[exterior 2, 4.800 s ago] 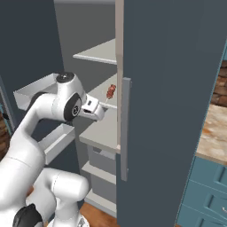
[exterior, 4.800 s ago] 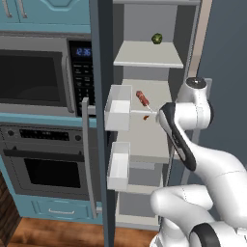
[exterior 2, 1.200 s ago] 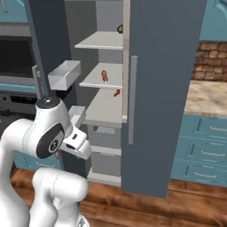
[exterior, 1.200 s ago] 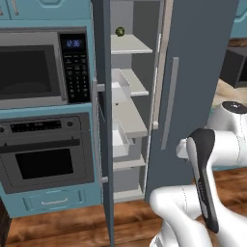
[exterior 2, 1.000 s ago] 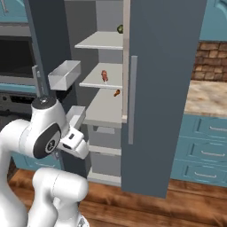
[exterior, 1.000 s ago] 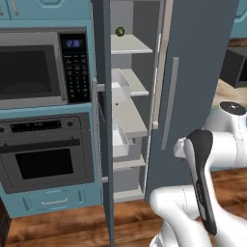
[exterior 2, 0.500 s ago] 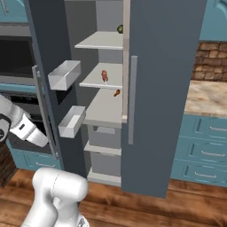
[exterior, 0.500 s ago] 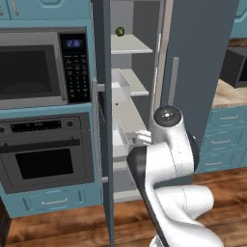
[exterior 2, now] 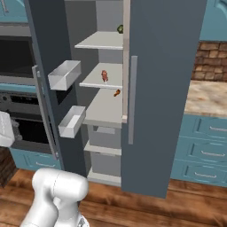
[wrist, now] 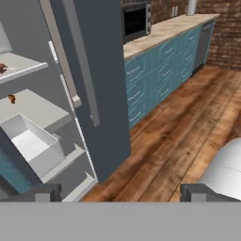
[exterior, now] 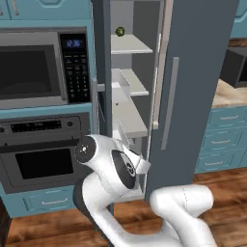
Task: Store the kebab skewer in the freezer for long-term storage. Close the freezer door after placing the cooked food.
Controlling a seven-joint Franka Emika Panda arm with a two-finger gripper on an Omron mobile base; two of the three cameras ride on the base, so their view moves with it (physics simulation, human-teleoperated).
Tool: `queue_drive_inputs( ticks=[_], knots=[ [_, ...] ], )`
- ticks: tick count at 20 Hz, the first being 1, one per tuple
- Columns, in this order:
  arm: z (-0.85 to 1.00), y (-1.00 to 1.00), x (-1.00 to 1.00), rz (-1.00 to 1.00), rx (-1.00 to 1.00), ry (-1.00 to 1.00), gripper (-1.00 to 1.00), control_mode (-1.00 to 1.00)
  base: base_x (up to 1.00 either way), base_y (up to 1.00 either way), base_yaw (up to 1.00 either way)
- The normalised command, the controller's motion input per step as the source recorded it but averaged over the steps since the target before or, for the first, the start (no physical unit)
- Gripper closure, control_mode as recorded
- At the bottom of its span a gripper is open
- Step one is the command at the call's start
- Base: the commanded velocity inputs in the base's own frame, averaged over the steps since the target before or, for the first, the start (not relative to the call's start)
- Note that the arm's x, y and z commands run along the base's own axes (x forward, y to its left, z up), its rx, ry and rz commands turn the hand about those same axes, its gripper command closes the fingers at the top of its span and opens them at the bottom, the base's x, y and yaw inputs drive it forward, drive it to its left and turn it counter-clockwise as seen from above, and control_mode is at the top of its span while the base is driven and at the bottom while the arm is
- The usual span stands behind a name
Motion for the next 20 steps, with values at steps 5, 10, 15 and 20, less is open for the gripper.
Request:
queue_drive_inputs(
  ticks=[5, 10, 15, 20],
  knots=[
    [0.02, 0.52, 0.65, -0.08, -0.07, 0.00, -1.00, -1.00, 0.00, 0.00, 0.00],
    [0.00, 0.26, 0.72, -0.02, -0.01, 0.01, -1.00, -1.00, 0.00, 0.00, 0.00],
    [0.00, 0.30, 0.82, -0.03, 0.00, 0.00, -1.00, -1.00, 0.00, 0.00, 0.00],
    [-0.03, 0.03, 0.77, -0.03, -0.01, 0.03, -1.00, -1.00, 0.00, 0.00, 0.00]
  ],
)
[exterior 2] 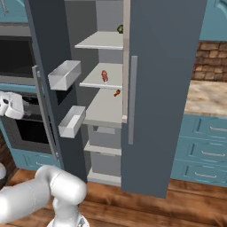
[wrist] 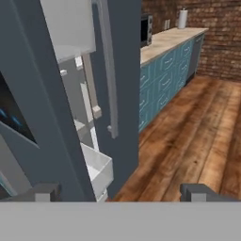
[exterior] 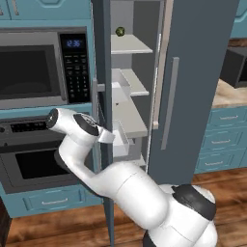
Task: Store the kebab skewer in the freezer for long-term storage. Close the freezer door after placing the cooked food.
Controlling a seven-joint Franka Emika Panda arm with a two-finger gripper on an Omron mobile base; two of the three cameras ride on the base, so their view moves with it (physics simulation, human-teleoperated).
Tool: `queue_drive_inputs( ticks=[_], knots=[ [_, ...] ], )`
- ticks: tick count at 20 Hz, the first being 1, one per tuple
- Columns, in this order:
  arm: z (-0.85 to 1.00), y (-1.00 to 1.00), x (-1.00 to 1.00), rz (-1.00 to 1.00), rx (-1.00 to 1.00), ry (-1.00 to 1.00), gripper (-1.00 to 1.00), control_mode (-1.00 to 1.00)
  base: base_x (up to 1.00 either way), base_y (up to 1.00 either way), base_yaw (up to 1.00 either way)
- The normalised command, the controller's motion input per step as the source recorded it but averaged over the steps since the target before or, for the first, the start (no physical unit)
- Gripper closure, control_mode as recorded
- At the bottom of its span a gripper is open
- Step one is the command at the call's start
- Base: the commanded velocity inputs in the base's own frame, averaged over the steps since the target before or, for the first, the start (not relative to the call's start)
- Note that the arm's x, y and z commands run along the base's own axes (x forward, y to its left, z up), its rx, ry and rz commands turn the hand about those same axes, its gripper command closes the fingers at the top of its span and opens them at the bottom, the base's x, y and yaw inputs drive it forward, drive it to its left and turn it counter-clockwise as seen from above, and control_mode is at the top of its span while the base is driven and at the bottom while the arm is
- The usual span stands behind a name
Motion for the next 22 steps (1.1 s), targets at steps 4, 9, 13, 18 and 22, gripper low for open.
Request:
queue_drive_inputs(
  ticks=[4, 9, 13, 18, 22],
  knots=[
    [-0.09, 0.03, 0.72, -0.08, -0.02, 0.06, -1.00, -1.00, 0.00, 0.00, 0.00],
    [-0.04, 0.00, 0.63, -0.07, -0.01, 0.03, -1.00, -1.00, 0.00, 0.00, 0.00],
    [0.00, 0.00, 0.39, -0.04, -0.01, 0.00, -1.00, -1.00, 0.00, 0.00, 0.00],
    [0.00, 0.00, 0.32, -0.03, 0.00, 0.00, -1.00, -1.00, 0.00, 0.00, 0.00],
    [0.00, 0.02, 0.22, -0.02, 0.00, 0.00, -1.00, -1.00, 0.00, 0.00, 0.00]
  ],
)
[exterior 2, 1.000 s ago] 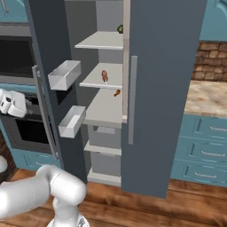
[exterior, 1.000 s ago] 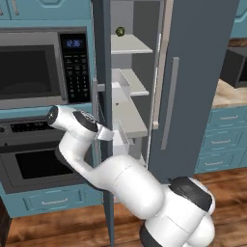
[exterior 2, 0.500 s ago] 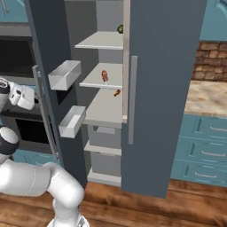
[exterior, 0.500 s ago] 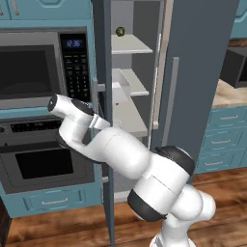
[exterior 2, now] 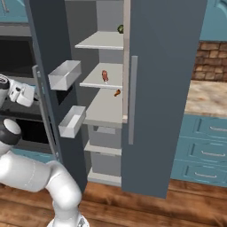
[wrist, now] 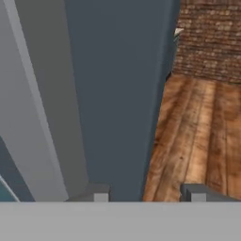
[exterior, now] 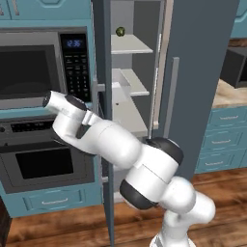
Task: Store the kebab skewer in the freezer for long-term storage. Close the freezer door after placing the cooked food.
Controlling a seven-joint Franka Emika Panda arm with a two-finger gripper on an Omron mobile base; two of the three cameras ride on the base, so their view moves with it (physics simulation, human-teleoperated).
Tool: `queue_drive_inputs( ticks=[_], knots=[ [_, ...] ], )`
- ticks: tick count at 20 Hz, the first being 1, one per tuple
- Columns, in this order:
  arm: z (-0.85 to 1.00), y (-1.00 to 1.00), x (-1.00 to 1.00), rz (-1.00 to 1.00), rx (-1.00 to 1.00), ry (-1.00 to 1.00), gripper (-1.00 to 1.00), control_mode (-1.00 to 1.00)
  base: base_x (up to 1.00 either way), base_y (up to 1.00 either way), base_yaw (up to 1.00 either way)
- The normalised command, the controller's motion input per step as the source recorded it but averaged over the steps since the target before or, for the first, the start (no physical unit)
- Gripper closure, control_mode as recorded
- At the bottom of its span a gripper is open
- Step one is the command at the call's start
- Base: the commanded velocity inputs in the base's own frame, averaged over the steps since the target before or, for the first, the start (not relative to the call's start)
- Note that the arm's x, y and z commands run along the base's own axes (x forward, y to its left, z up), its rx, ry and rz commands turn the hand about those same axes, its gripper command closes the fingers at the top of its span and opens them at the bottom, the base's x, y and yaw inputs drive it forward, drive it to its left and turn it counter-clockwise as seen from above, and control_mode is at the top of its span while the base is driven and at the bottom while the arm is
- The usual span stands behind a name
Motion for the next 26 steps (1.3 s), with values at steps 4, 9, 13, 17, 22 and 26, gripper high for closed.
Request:
queue_drive_inputs(
  ticks=[4, 9, 13, 17, 22, 26],
  knots=[
    [0.00, 0.33, 0.00, 0.00, 0.00, -0.12, -1.00, -1.00, 0.00, 0.00, 0.00],
    [0.15, 0.22, -0.08, 0.00, 0.00, -0.22, -1.00, -1.00, 0.00, 0.00, 0.00],
    [0.07, 0.09, 0.06, 0.00, -0.01, -0.12, -1.00, -1.00, 0.00, 0.00, 0.00],
    [0.00, 0.06, 0.33, 0.00, -0.03, -0.03, -1.00, -1.00, 0.00, 0.00, 0.00],
    [0.00, 0.12, 0.50, 0.00, -0.03, 0.01, -1.00, -1.00, 0.00, 0.00, 0.00],
    [0.00, 0.14, 0.51, 0.00, -0.03, 0.11, -1.00, -1.00, 0.00, 0.00, 0.00]
  ],
)
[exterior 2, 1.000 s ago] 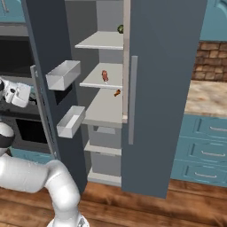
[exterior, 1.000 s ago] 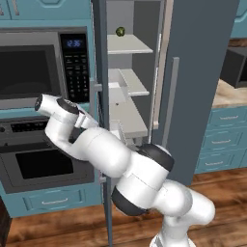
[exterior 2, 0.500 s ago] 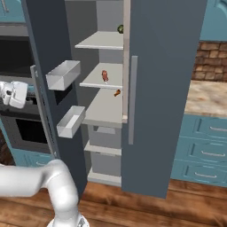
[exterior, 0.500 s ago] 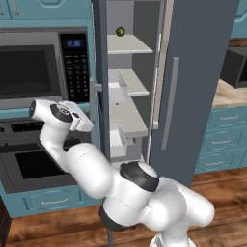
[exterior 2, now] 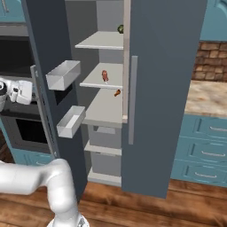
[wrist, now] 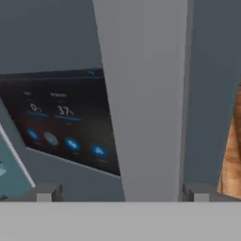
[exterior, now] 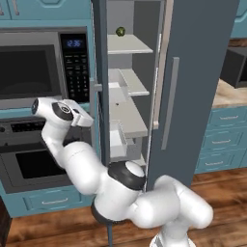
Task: Store the kebab skewer in the freezer for long-term storage. Close the freezer door after placing the cooked food.
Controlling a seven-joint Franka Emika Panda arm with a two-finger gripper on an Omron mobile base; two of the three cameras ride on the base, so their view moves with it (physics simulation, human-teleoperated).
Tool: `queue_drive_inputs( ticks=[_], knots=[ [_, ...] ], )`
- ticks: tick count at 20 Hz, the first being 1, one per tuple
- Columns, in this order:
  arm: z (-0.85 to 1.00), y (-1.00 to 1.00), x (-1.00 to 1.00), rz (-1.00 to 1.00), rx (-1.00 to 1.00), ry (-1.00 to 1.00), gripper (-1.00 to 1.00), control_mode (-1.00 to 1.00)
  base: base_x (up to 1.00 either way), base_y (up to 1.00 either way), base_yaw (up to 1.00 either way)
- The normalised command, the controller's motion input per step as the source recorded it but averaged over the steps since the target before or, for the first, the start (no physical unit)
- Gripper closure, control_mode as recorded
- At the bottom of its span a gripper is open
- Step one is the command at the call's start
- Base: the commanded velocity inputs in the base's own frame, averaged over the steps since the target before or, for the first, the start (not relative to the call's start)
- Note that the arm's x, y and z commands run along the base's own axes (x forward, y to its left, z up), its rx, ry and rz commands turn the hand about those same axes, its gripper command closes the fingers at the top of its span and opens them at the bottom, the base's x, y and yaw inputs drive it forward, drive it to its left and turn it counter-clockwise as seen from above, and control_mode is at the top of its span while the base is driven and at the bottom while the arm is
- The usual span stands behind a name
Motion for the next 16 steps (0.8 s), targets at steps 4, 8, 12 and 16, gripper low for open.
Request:
queue_drive_inputs(
  ticks=[4, 8, 12, 16],
  knots=[
    [0.00, -0.11, 0.32, -0.04, -0.03, 0.22, -1.00, -1.00, 0.00, 0.00, 0.00],
    [0.00, -0.84, 0.02, -0.11, 0.00, 0.17, -1.00, -1.00, 0.00, 0.00, 0.00],
    [0.00, -1.00, -0.11, -0.07, 0.00, 0.01, -1.00, -1.00, 0.00, 0.00, 0.00],
    [0.00, -1.00, -0.01, 0.00, 0.04, 0.00, -1.00, -1.00, 0.00, 0.00, 0.00]
  ],
)
